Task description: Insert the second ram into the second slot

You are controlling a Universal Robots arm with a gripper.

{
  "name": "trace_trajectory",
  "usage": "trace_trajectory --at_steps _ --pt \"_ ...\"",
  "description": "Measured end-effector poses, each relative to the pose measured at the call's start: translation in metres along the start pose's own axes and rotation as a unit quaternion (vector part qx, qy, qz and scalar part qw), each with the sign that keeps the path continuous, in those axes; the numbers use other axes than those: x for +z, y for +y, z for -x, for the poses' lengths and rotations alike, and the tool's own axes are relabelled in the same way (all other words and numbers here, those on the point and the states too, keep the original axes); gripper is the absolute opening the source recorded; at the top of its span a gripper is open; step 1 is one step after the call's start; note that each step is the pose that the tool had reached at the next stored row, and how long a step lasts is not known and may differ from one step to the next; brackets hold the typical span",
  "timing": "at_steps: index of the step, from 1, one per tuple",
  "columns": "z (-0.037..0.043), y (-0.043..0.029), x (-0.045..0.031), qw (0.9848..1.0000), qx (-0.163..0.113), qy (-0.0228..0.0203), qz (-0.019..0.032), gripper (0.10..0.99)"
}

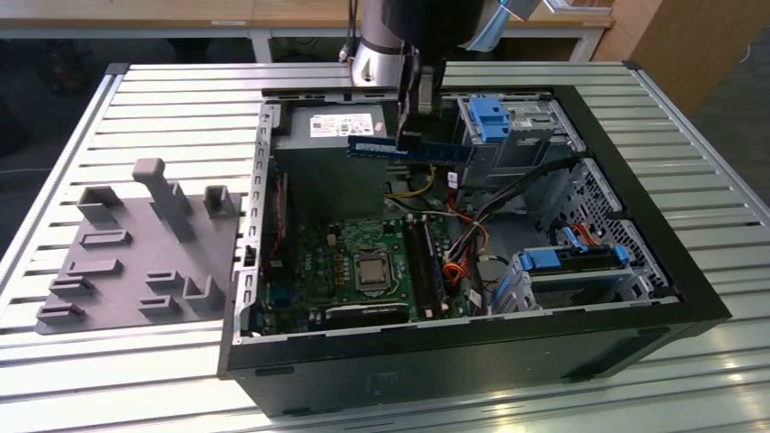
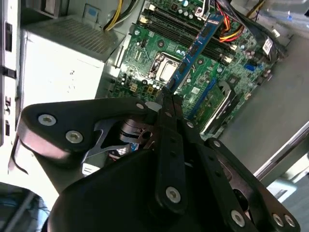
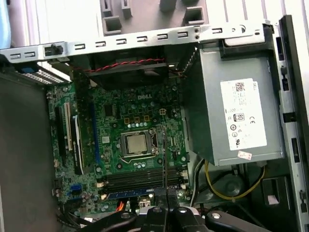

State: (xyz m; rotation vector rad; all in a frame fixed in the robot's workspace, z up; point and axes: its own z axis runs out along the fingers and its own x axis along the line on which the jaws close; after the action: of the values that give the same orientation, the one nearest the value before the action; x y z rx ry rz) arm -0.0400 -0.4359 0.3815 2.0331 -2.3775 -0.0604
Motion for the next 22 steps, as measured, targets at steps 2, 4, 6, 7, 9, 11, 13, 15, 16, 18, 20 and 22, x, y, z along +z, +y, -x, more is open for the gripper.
trace_trajectory --at_steps 2,4,6,7,9,11,13,15,16,18,20,22 --pt "0.0000 0.0000 0.0002 0.9999 0.016 -0.0005 -0.0003 0.114" --pt "0.0000 0.0000 0.0005 0.9995 0.033 -0.0010 -0.0006 0.114" --pt "0.0000 -0.0001 0.0006 0.9988 0.049 -0.0012 -0.0010 0.114" --pt "0.0000 0.0000 0.0006 0.9984 0.057 -0.0013 -0.0012 0.114" --pt "0.0000 -0.0001 0.0008 0.9976 0.069 -0.0008 -0.0016 0.114" --pt "-0.0001 0.0000 0.0008 0.9968 0.080 -0.0003 -0.0020 0.114" --pt "0.0000 0.0000 0.0008 0.9957 0.093 0.0000 -0.0023 0.114" --pt "0.0000 -0.0001 0.0009 0.9945 0.105 0.0001 -0.0026 0.114" --pt "0.0000 -0.0001 0.0009 0.9938 0.111 0.0002 -0.0027 0.114" --pt "0.0000 0.0000 0.0009 0.9925 0.122 0.0004 -0.0030 0.114" --pt "0.0000 -0.0001 0.0010 0.9910 0.134 0.0006 -0.0033 0.114" --pt "0.0000 -0.0001 0.0011 0.9895 0.144 0.0007 -0.0035 0.114"
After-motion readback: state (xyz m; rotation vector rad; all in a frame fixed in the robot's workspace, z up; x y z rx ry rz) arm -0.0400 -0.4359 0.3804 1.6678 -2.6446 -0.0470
